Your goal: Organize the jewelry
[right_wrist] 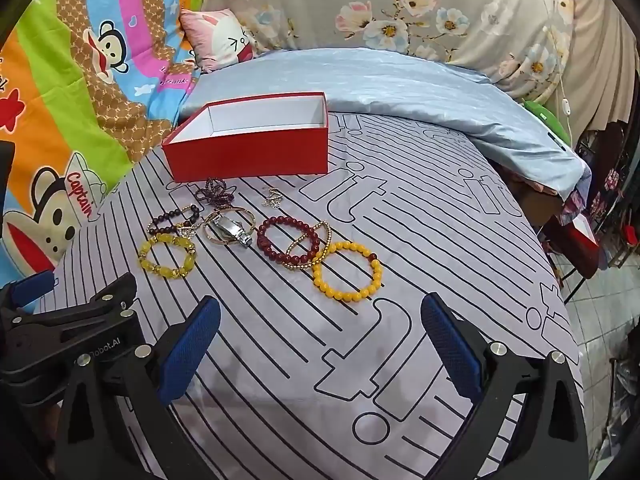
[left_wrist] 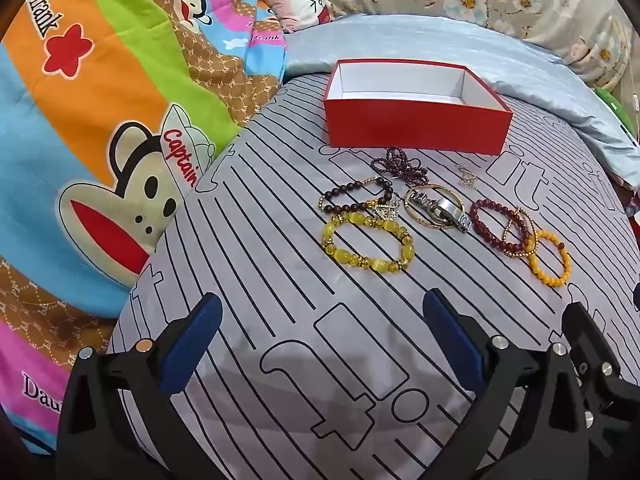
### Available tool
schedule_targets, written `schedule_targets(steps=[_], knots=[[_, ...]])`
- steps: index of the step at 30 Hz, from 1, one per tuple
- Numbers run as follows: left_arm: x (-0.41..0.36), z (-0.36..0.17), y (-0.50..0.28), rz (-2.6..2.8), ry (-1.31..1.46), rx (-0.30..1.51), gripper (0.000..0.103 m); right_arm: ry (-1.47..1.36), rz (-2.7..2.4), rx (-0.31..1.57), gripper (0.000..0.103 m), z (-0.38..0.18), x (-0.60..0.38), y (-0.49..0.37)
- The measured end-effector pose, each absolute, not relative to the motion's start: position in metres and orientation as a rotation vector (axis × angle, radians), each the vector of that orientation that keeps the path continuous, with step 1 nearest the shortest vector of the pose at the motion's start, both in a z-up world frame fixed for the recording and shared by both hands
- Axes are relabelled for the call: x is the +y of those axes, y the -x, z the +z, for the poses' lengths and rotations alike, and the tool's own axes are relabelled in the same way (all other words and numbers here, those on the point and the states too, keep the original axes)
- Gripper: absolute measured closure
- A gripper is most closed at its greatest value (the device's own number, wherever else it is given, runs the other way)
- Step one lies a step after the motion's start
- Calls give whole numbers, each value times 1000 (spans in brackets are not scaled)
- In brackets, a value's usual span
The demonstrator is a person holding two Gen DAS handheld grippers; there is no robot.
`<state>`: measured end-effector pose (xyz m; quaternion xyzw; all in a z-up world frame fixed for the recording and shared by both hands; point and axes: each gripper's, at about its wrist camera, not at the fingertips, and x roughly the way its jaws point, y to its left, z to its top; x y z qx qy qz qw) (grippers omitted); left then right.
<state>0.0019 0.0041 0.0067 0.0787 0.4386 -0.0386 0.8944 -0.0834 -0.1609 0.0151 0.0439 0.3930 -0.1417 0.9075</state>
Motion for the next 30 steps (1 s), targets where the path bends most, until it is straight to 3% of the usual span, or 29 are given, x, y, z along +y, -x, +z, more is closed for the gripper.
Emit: schedule_targets(steps=[30], knots=[[10,4,-6,-75,-161,914,7,-83,-294,815,7,13,-157,79]])
